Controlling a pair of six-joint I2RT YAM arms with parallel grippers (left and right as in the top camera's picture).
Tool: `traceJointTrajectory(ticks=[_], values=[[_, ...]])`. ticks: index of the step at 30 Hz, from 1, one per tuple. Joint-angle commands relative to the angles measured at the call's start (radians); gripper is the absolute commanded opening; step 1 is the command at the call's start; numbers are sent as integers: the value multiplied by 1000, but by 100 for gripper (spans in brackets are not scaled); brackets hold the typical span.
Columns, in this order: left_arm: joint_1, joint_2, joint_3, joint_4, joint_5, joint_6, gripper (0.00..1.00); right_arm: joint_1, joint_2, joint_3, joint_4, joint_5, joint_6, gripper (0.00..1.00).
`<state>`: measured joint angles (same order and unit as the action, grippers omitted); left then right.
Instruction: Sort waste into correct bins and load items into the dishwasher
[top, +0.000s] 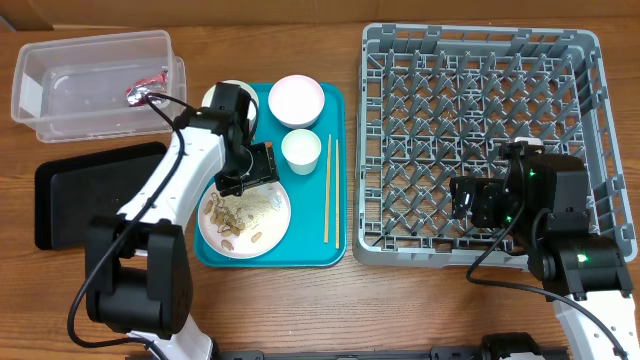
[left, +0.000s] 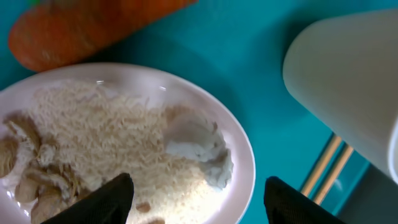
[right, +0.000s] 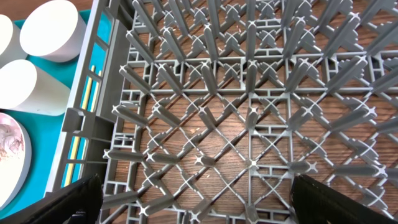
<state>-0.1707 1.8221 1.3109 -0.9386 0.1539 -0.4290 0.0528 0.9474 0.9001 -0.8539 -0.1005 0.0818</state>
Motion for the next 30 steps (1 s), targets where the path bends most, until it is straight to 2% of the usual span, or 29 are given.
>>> traceJointTrajectory(ticks=[1, 4, 13, 18, 22, 24, 26, 30], values=[[-3, 6, -37, 73, -70, -24, 68, -4, -2, 30, 6, -6, 5, 100], [-3, 6, -40, 98, -77, -25, 55, -4, -2, 30, 6, -6, 5, 100], [-13, 7, -60, 105, -77, -51, 66, -4, -2, 30, 6, -6, 5, 100], [-13, 29, -91, 128, -76, -51, 66, -4, -3, 30, 6, -6, 5, 100], [-14, 51, -94, 141, -75, -51, 60, -3, -3, 30, 6, -6, 5, 100], [-14, 52, -94, 154, -72, -51, 54, -3, -3, 30, 6, -6, 5, 100], [-14, 52, -94, 168, -45, -51, 38, -4, -3, 30, 6, -6, 5, 100], [-14, 52, -94, 166, -29, -50, 16, -4, -3, 30, 6, -6, 5, 100]])
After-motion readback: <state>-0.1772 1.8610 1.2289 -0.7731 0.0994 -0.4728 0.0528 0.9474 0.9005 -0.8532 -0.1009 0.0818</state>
